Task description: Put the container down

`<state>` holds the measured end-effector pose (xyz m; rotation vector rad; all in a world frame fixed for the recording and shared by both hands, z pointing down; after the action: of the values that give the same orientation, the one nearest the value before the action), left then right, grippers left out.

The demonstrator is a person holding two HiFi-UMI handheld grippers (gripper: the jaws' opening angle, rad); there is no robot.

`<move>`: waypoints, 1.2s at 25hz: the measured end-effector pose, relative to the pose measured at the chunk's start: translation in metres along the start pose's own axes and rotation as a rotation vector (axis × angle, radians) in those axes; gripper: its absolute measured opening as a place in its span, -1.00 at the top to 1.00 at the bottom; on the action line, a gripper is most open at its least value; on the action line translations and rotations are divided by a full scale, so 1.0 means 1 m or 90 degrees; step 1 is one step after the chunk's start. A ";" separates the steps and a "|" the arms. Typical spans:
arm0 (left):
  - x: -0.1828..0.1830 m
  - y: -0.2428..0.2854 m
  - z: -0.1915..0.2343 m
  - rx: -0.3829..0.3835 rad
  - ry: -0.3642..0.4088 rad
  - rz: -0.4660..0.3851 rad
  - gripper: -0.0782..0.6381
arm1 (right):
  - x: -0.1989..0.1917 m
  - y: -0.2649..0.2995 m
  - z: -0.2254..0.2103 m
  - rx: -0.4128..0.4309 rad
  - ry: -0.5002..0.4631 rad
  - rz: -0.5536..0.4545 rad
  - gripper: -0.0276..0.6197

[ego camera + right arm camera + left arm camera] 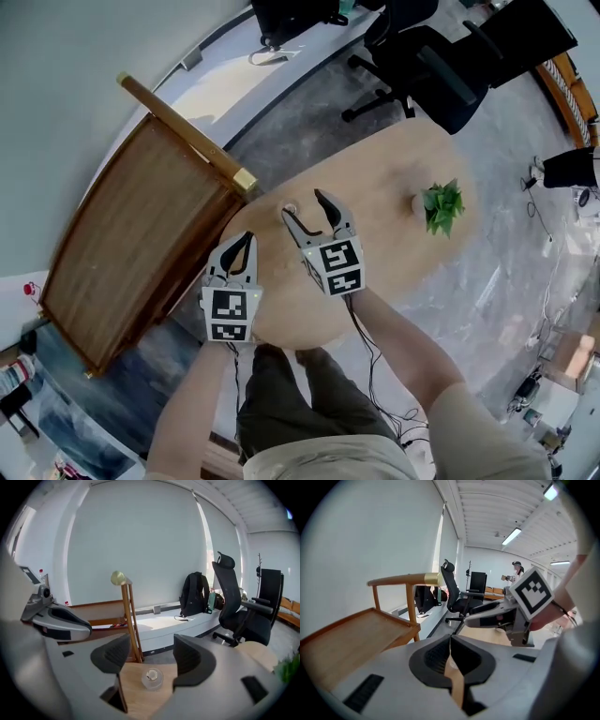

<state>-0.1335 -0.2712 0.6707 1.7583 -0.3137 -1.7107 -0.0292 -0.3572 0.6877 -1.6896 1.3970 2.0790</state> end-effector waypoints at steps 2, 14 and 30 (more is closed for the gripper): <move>0.015 -0.015 -0.003 -0.004 0.009 -0.003 0.76 | 0.021 -0.025 0.003 -0.002 0.009 -0.024 0.15; 0.130 -0.118 -0.017 0.003 0.040 -0.069 0.76 | 0.133 -0.167 0.029 -0.003 0.037 -0.113 0.59; 0.210 -0.285 -0.050 0.008 0.117 -0.149 0.76 | 0.239 -0.345 0.086 -0.001 0.082 -0.253 0.83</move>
<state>-0.1376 -0.1658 0.3289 2.0095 -0.0383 -1.6899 0.0282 -0.2048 0.2912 -1.9401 0.9830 1.7805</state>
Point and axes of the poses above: the fingertips, and each gripper's own axes: y forward along the fingers, z to its left, x out of its top, the point moved 3 cm from there along -y, backward along the fingers, and after that the axes turned 3 degrees about z, right-handed, at the moved point
